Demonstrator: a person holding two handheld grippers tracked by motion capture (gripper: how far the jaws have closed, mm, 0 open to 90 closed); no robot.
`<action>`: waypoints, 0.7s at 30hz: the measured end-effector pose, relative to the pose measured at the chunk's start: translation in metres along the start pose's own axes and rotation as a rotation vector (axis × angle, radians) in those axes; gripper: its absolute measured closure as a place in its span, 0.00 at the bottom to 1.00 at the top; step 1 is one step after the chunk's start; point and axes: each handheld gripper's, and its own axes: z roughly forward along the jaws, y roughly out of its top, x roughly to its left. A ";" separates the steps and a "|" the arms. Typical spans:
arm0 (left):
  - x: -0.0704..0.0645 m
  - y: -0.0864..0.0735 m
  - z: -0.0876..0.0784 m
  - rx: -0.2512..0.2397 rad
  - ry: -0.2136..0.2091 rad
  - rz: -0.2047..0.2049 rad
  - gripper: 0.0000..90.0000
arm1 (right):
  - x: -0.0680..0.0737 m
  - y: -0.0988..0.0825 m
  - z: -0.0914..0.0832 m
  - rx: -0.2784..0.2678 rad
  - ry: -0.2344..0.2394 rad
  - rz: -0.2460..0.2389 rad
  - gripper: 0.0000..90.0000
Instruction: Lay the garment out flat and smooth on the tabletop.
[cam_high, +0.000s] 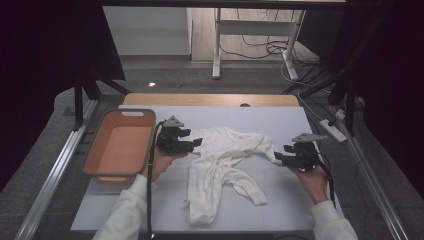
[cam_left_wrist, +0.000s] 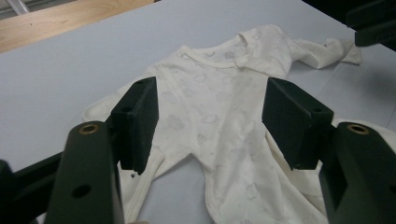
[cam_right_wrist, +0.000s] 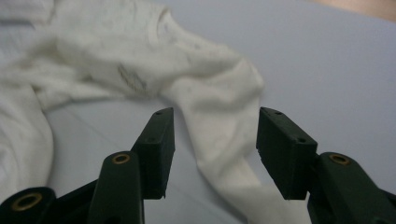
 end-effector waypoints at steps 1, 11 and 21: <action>0.000 0.000 0.000 0.001 0.001 0.003 0.40 | 0.000 -0.003 0.000 0.009 -0.005 -0.005 0.52; -0.002 0.001 -0.002 -0.002 0.000 0.010 0.40 | -0.023 -0.020 -0.003 0.034 -0.035 0.060 0.51; -0.001 -0.001 -0.005 -0.005 0.006 0.003 0.40 | -0.026 -0.024 0.001 0.073 -0.053 0.054 0.50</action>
